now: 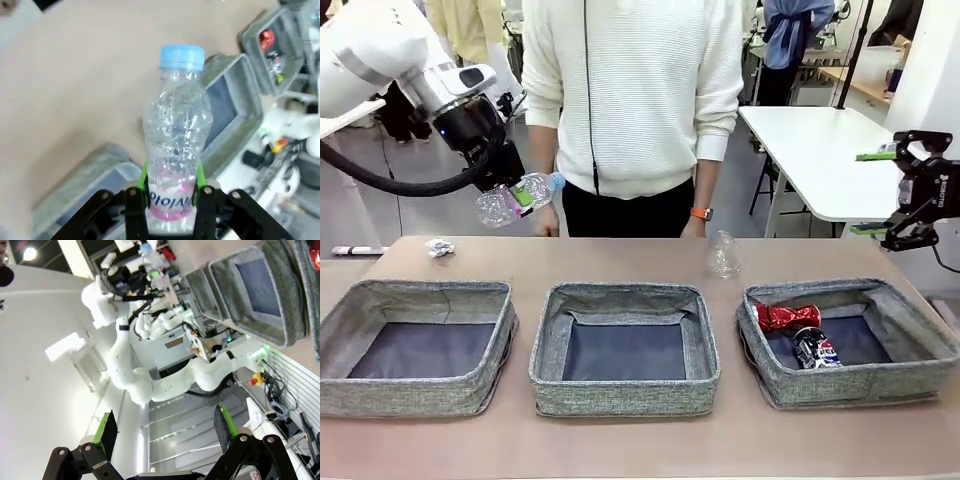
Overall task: Sort the waste into the appropriate baskets.
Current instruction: Pick up the waste item pointed out by the person.
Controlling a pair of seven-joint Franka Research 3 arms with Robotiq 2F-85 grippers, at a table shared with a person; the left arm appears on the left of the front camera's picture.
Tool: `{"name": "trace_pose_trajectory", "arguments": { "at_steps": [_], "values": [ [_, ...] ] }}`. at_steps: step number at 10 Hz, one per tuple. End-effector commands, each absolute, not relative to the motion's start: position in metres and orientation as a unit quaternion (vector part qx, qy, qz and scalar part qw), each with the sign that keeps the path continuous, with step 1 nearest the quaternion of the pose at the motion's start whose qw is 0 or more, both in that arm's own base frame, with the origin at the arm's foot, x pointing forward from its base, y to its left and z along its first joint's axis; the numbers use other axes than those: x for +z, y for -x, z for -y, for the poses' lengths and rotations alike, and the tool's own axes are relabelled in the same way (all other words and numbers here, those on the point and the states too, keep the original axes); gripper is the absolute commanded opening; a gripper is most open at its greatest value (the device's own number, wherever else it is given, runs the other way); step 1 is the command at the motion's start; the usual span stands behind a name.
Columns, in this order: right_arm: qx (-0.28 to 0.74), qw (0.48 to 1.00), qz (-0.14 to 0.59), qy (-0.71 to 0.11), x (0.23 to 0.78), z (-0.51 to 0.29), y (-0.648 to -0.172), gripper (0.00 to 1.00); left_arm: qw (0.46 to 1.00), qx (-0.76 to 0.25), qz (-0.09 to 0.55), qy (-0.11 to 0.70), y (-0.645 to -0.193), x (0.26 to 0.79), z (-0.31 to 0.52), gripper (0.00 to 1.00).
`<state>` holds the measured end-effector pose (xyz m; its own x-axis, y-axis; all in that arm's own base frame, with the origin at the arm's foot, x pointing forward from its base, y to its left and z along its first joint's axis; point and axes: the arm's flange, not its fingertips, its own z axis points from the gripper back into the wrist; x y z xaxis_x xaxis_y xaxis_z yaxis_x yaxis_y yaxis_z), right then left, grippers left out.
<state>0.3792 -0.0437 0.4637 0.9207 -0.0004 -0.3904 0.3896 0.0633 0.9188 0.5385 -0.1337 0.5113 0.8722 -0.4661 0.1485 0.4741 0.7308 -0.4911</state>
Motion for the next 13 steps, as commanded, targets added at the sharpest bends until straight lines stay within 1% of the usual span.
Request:
{"name": "trace_pose_trajectory", "arguments": {
  "at_steps": [1,2,3,6,7,8,9,10,11,12,13],
  "values": [
    [-0.136,0.713,-0.139,-0.674,0.466,0.042,-0.382,1.0,0.951,-0.226,0.02,0.211,-0.501,0.487,0.155,0.37],
    [-0.136,0.713,-0.139,-0.674,0.466,0.042,-0.382,1.0,0.952,-0.24,0.005,0.191,-0.503,0.483,0.158,0.37],
    [-0.136,0.713,-0.139,-0.674,0.466,0.042,-0.382,1.0,0.941,-0.227,0.014,0.25,-0.517,0.508,0.148,0.37],
    [-0.136,0.713,-0.139,-0.674,0.466,0.042,-0.382,1.0,0.941,-0.227,0.014,0.25,-0.517,0.508,0.148,0.37],
    [-0.136,0.713,-0.139,-0.674,0.466,0.042,-0.382,1.0,0.947,-0.223,0.014,0.233,-0.511,0.502,0.152,0.37],
    [-0.136,0.713,-0.139,-0.674,0.466,0.042,-0.382,1.0,0.97,-0.143,0.006,0.195,-0.501,0.53,0.167,0.37],
    [-0.136,0.713,-0.139,-0.674,0.466,0.042,-0.382,1.0,0.974,-0.12,0.03,0.189,-0.476,0.57,0.187,0.37],
    [-0.136,0.713,-0.139,-0.674,0.466,0.042,-0.382,1.0,0.975,-0.128,0.061,0.171,-0.447,0.604,0.21,0.37],
    [-0.136,0.713,-0.139,-0.674,0.466,0.042,-0.382,1.0,0.977,-0.132,0.071,0.154,-0.414,0.636,0.239,0.37],
    [-0.136,0.713,-0.139,-0.674,0.466,0.042,-0.382,1.0,0.977,-0.139,0.066,0.147,-0.396,0.652,0.262,0.37],
    [-0.136,0.713,-0.139,-0.674,0.466,0.042,-0.382,1.0,0.978,-0.127,0.065,0.153,-0.384,0.662,0.282,0.37]
  ]
}}
